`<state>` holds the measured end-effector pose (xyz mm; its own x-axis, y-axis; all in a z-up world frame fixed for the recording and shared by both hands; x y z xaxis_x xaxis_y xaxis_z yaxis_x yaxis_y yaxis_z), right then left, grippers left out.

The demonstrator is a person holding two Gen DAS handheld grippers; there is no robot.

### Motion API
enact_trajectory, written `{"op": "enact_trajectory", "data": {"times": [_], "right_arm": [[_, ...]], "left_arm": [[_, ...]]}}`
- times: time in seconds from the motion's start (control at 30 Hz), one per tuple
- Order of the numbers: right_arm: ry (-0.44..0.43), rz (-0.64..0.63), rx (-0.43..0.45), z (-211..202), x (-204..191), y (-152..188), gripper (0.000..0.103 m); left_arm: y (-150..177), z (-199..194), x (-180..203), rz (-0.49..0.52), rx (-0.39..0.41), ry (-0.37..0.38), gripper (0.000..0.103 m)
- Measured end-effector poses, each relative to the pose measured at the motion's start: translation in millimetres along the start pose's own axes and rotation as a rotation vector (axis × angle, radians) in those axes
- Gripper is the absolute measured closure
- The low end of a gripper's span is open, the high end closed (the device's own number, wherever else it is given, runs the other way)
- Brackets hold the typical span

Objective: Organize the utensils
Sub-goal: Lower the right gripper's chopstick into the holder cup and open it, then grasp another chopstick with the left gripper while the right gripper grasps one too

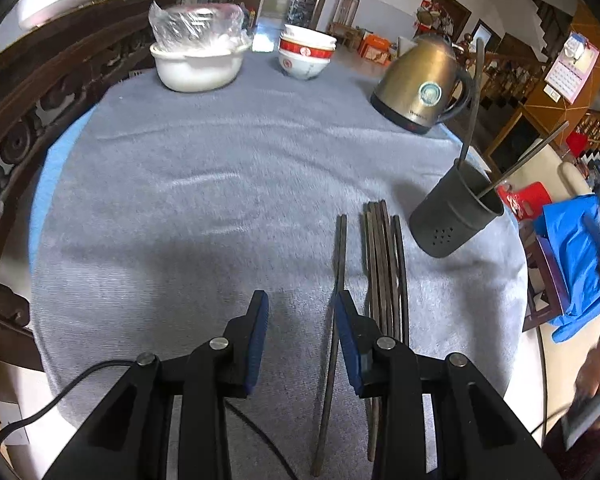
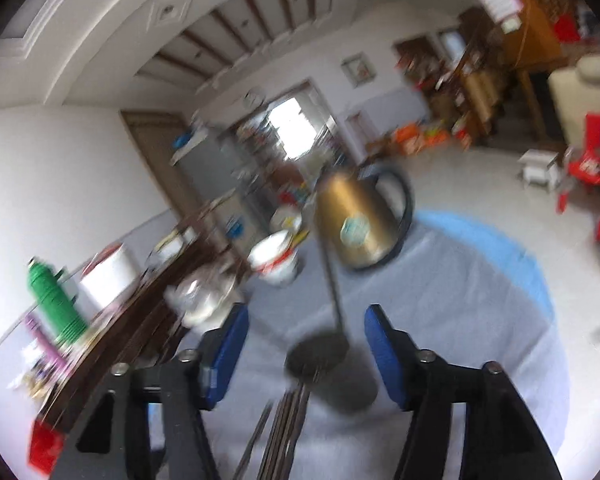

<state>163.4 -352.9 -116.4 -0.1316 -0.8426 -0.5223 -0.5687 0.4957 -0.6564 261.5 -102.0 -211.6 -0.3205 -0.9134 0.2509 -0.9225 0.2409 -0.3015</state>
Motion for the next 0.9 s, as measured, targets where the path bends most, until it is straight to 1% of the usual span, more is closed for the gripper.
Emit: {"op": "enact_trajectory", "data": {"times": [0.07,0.17,0.27,0.37,0.47,0.53,0.6,0.7,0.73,0.83,0.9], "right_arm": [[-0.007,0.009,-0.058,13.0,6.0,14.8,0.064],[-0.034,0.060,-0.161,41.4,17.0,40.1,0.064],[-0.040,0.083,-0.224,65.4,18.6,53.2,0.064],[-0.025,0.099,-0.291,96.4,18.3,67.1,0.064],[-0.010,0.099,-0.369,118.1,16.1,82.3,0.070],[0.005,0.078,-0.402,129.8,10.6,87.6,0.074],[0.041,0.049,-0.435,143.7,5.3,90.8,0.080],[0.103,0.015,-0.464,161.0,1.0,93.8,0.084],[0.129,0.000,-0.471,166.4,0.1,94.8,0.085],[0.151,-0.011,-0.496,177.0,-3.4,97.1,0.085],[0.174,-0.015,-0.510,183.0,-2.2,99.3,0.085]], "left_arm": [[-0.5,4.3,3.1,0.006,-0.008,-0.003,0.068],[-1.3,8.1,8.4,0.012,-0.019,0.017,0.068],[-6.2,11.3,13.8,0.034,-0.019,0.013,0.068],[-13.7,17.7,17.8,0.045,-0.030,0.024,0.068],[-23.7,26.4,24.0,0.076,-0.048,0.027,0.068],[-31.1,34.2,28.7,0.096,-0.065,0.025,0.068],[-36.7,42.5,30.5,0.105,-0.090,0.025,0.068],[-44.1,56.0,33.9,0.122,-0.126,0.023,0.068],[-45.9,60.5,35.7,0.131,-0.138,0.025,0.068],[-49.8,70.8,37.0,0.139,-0.159,0.010,0.069],[-51.0,76.5,36.2,0.137,-0.177,0.019,0.072]]}}
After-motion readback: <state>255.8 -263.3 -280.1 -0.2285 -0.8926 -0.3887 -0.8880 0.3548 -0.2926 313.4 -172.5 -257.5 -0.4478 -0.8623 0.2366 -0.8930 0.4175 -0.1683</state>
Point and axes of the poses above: each gripper's, at about its wrist camera, not at the fingertips, and z roughly the way its jaws point, x to its right, y to its underside, the point moved 8 cm from there along z, roughly the way its jaws point, and after that the axes turned 14 degrees about -x, right-handed, at the moved point
